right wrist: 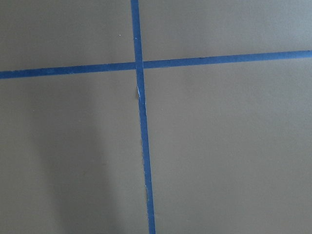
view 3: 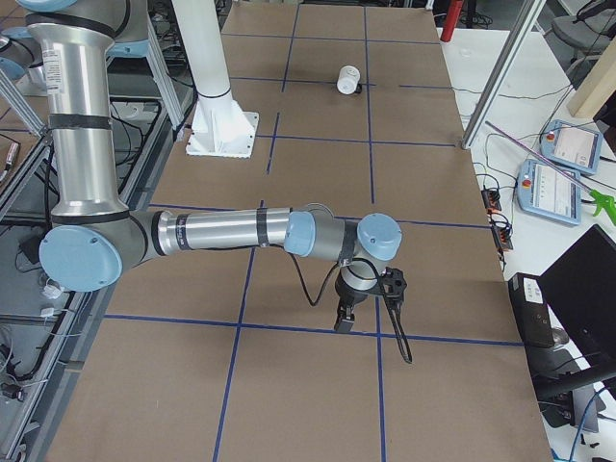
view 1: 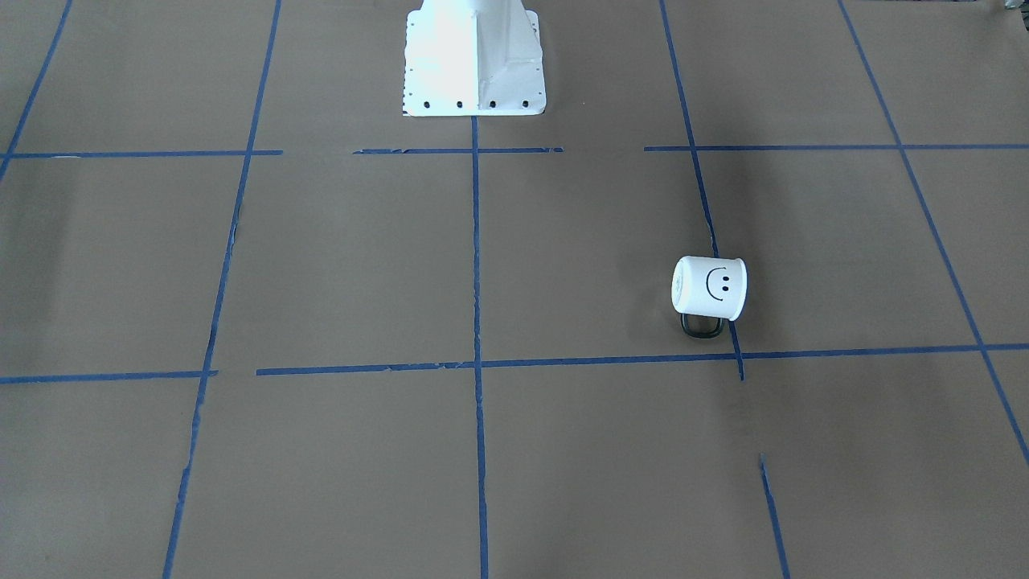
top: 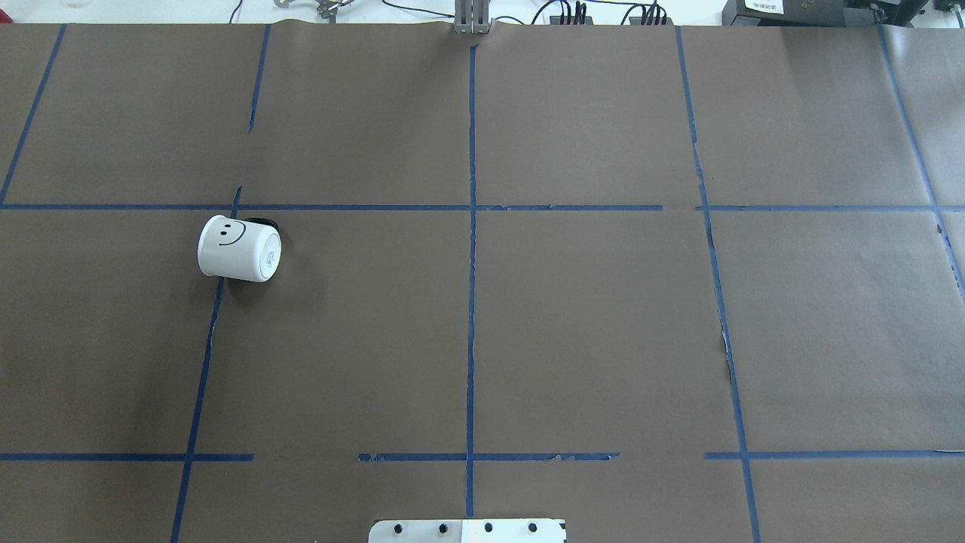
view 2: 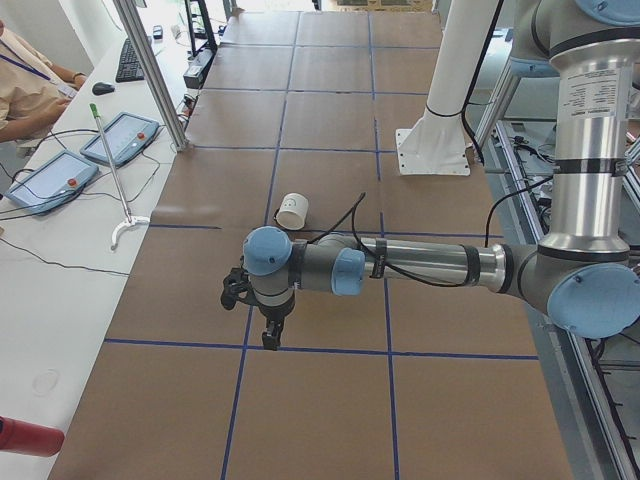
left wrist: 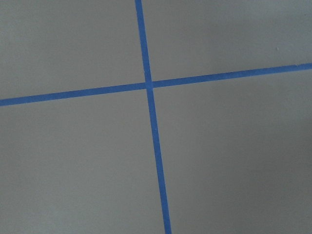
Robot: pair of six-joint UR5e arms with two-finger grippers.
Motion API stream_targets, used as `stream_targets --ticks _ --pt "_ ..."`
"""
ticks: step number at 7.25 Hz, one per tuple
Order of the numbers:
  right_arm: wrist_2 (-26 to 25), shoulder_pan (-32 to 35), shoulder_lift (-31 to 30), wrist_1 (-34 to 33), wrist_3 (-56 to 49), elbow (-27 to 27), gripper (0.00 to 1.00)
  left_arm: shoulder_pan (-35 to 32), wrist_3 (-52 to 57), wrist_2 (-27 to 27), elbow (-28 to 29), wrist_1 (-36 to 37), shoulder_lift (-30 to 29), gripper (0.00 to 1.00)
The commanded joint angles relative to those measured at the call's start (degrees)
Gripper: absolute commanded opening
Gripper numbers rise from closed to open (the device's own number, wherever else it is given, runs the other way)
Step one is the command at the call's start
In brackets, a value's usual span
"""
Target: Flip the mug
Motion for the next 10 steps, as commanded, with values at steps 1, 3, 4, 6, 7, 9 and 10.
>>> stream_targets --ticks 1,3,4,6,7,9,10 --pt "0.00 0.00 -0.04 0.00 0.00 0.00 1.00 -0.16 -0.30 2.55 0.36 -1.32 -0.42 1.00" --pt "0.00 0.00 -0.04 0.00 0.00 0.00 1.00 0.45 -0.30 3.16 5.52 -7.59 -3.13 1.00" --pt "0.00 0.00 -0.04 0.00 0.00 0.00 1.00 1.67 -0.39 3.16 6.07 -11.56 -2.71 1.00" --pt "0.00 0.00 -0.04 0.00 0.00 0.00 1.00 7.61 -10.57 2.64 6.69 -21.57 -2.71 1.00" --pt "0.00 0.00 -0.04 0.00 0.00 0.00 1.00 12.01 -23.03 2.90 6.51 -24.84 -3.23 1.00" --pt "0.00 0.00 -0.04 0.00 0.00 0.00 1.00 21.33 -33.64 0.46 6.16 -30.28 -7.26 1.00" --pt "0.00 0.00 0.04 0.00 0.00 0.00 1.00 22.77 -42.57 -0.34 6.42 -40.59 -7.45 1.00"
